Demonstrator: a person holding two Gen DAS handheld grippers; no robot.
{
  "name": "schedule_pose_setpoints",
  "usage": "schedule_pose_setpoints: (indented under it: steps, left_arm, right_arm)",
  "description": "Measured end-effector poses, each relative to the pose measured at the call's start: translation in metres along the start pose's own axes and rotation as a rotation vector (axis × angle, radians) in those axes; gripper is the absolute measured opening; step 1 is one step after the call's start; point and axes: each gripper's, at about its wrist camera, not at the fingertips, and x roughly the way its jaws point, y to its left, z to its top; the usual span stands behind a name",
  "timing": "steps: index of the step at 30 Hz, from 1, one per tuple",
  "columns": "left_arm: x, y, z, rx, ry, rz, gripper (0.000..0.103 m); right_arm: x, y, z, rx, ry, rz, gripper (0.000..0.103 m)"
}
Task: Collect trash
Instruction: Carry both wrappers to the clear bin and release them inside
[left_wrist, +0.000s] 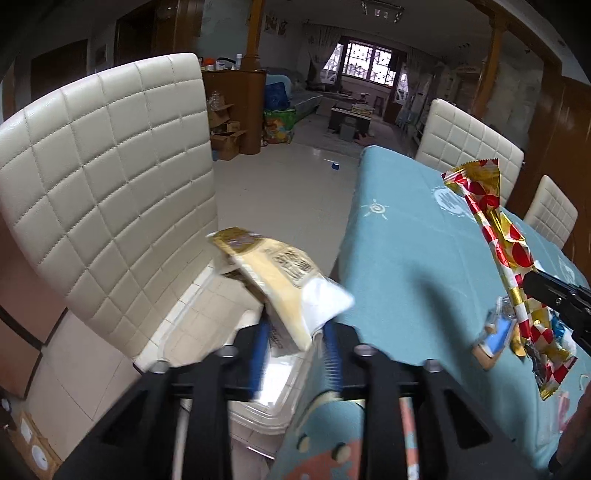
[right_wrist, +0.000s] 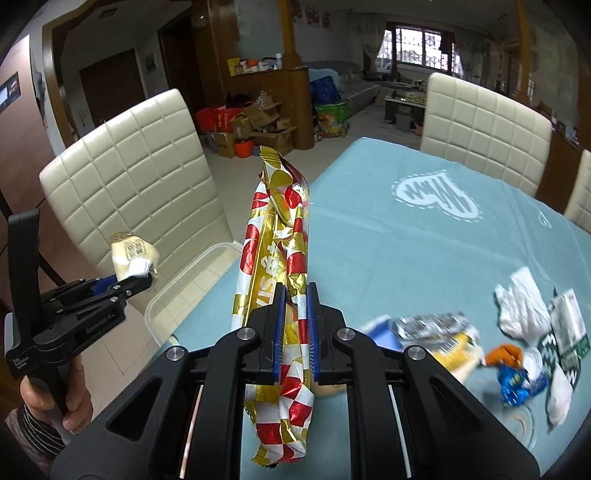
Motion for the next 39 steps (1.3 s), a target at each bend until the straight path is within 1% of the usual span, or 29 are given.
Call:
schedule_pose_setpoints:
  steps: [1, 2, 3, 4, 6, 10, 19, 22, 23, 24, 25, 26, 27, 28, 29, 34, 36, 39]
  left_arm:
    - [0.000, 0.002, 0.000, -0.002, -0.022, 0.006, 0.077]
    - [-0.001, 0.004, 0.000, -0.011, -0.049, 0.011, 0.091]
    - [-0.003, 0.007, 0.000, -0.022, -0.078, 0.013, 0.091]
    - [-0.003, 0.010, 0.000, -0.025, -0.084, 0.005, 0.091]
    - [0.002, 0.015, -0.001, -0.029, -0.066, -0.003, 0.091]
    - [0.008, 0.028, -0.007, -0.046, -0.044, 0.030, 0.091]
    - [-0.001, 0.064, -0.022, -0.091, -0.045, 0.101, 0.091]
    - [-0.006, 0.070, -0.025, -0.091, -0.056, 0.123, 0.091]
    - [-0.008, 0.071, -0.025, -0.090, -0.061, 0.129, 0.091]
    - [-0.009, 0.071, -0.025, -0.090, -0.066, 0.134, 0.091]
    - [-0.010, 0.072, -0.026, -0.092, -0.071, 0.140, 0.091]
    - [-0.011, 0.074, -0.026, -0.096, -0.073, 0.140, 0.091]
    - [-0.011, 0.075, -0.026, -0.103, -0.071, 0.135, 0.091]
    - [-0.011, 0.076, -0.026, -0.107, -0.070, 0.133, 0.091]
    - [-0.009, 0.077, -0.026, -0.110, -0.067, 0.132, 0.091]
    - [-0.011, 0.070, -0.024, -0.121, -0.056, 0.103, 0.091]
    - [-0.015, 0.065, -0.024, -0.117, -0.059, 0.089, 0.091]
    - [-0.021, 0.047, -0.022, -0.091, -0.055, 0.069, 0.091]
  right_arm:
    - [0.005, 0.003, 0.003, -0.006, 0.003, -0.003, 0.013]
    - [0.010, 0.006, 0.006, -0.012, 0.006, -0.008, 0.013]
    - [0.013, 0.007, 0.008, -0.015, 0.008, -0.009, 0.013]
    - [0.015, 0.010, 0.009, -0.018, 0.010, -0.011, 0.014]
    - [0.023, 0.014, 0.012, -0.026, 0.017, -0.015, 0.014]
    - [0.039, 0.030, 0.016, -0.051, 0.035, -0.006, 0.014]
    - [0.076, 0.080, 0.024, -0.131, 0.074, 0.045, 0.015]
    - [0.082, 0.092, 0.026, -0.149, 0.078, 0.040, 0.015]
    - [0.084, 0.095, 0.027, -0.164, 0.085, 0.025, 0.019]
    - [0.086, 0.097, 0.027, -0.175, 0.090, 0.012, 0.037]
    - [0.086, 0.098, 0.028, -0.180, 0.086, -0.003, 0.082]
    - [0.080, 0.095, 0.028, -0.172, 0.048, -0.029, 0.101]
    - [0.074, 0.094, 0.027, -0.165, -0.003, -0.039, 0.098]
    - [0.068, 0.093, 0.026, -0.171, -0.034, -0.048, 0.098]
    - [0.064, 0.092, 0.027, -0.183, -0.045, -0.061, 0.097]
    - [0.053, 0.070, 0.025, -0.113, -0.036, -0.076, 0.098]
    - [0.041, 0.060, 0.022, -0.105, -0.048, -0.104, 0.098]
    - [0.022, 0.046, 0.015, -0.093, -0.061, -0.147, 0.098]
